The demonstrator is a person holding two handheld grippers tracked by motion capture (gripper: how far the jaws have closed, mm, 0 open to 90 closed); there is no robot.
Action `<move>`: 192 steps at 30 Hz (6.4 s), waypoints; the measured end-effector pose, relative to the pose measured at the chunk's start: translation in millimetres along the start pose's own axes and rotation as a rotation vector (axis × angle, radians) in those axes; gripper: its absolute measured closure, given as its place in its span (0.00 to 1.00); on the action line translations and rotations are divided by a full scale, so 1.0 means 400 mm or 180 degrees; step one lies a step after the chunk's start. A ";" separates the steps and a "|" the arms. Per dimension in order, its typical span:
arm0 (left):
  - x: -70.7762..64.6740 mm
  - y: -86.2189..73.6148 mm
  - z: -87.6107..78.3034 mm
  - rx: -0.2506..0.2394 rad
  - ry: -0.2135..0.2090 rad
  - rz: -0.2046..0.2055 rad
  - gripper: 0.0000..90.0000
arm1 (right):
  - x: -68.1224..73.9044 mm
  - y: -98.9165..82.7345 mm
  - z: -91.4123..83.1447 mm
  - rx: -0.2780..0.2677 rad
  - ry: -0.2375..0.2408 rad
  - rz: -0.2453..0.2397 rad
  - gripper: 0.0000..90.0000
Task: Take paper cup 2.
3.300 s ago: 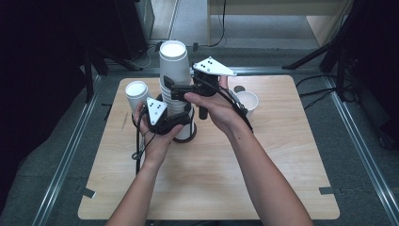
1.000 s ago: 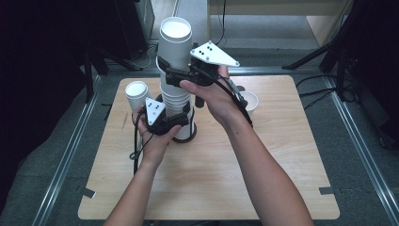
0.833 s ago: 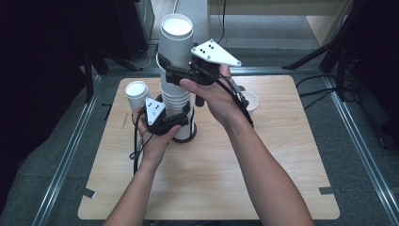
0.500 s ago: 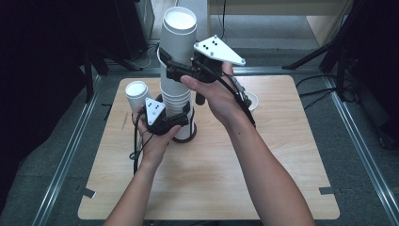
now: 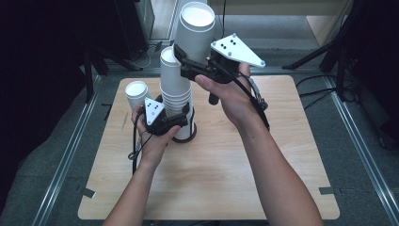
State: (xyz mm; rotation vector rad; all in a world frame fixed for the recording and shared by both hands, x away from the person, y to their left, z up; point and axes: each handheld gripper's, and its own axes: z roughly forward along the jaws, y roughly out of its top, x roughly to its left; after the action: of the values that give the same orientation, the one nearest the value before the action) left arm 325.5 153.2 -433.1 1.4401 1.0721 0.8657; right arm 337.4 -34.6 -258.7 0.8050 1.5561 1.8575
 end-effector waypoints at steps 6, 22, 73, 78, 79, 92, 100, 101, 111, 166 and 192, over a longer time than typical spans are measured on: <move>0.011 0.000 -0.014 0.0071 -0.0064 -0.0041 0.06 | -0.037 -0.023 -0.045 0.0010 -0.0144 -0.0061 0.20; 0.008 0.012 -0.091 0.0334 -0.0407 0.0008 0.00 | -0.100 -0.172 -0.156 0.0285 -0.0461 -0.0381 0.20; -0.131 0.046 -0.151 0.1214 -0.1553 0.0258 0.00 | -0.026 -0.516 -0.307 0.0872 -0.0383 -0.1606 0.19; -0.142 0.038 -0.148 0.1220 -0.1594 0.0263 0.00 | -0.013 -0.526 -0.309 0.0879 -0.0313 -0.1650 0.19; -0.148 0.036 -0.148 0.1233 -0.1606 0.0287 0.00 | -0.008 -0.528 -0.310 0.0878 -0.0293 -0.1664 0.19; -0.160 0.033 -0.151 0.1257 -0.1661 0.0337 0.01 | 0.017 -0.548 -0.313 0.0898 -0.0139 -0.1736 0.19; -0.161 0.031 -0.147 0.1277 -0.1653 0.0331 0.05 | 0.027 -0.552 -0.312 0.0874 -0.0066 -0.1767 0.19; -0.159 0.031 -0.146 0.1281 -0.1654 0.0326 0.05 | 0.029 -0.553 -0.312 0.0867 -0.0043 -0.1790 0.19; -0.161 0.032 -0.147 0.1287 -0.1647 0.0306 0.05 | 0.036 -0.558 -0.313 0.0888 -0.0012 -0.1872 0.18; -0.166 0.012 -0.132 0.1341 -0.1534 0.0393 0.26 | 0.025 -0.559 -0.322 0.0981 0.0078 -0.2068 0.00; -0.116 -0.039 -0.104 0.0635 -0.1509 0.0020 0.26 | -0.040 -0.505 -0.413 0.0998 -0.0106 -0.1626 0.00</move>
State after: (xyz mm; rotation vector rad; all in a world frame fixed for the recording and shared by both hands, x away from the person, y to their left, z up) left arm 269.3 123.2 -440.2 1.7067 0.8063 0.3935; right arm 233.0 -121.2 -481.9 0.4964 1.8488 1.2488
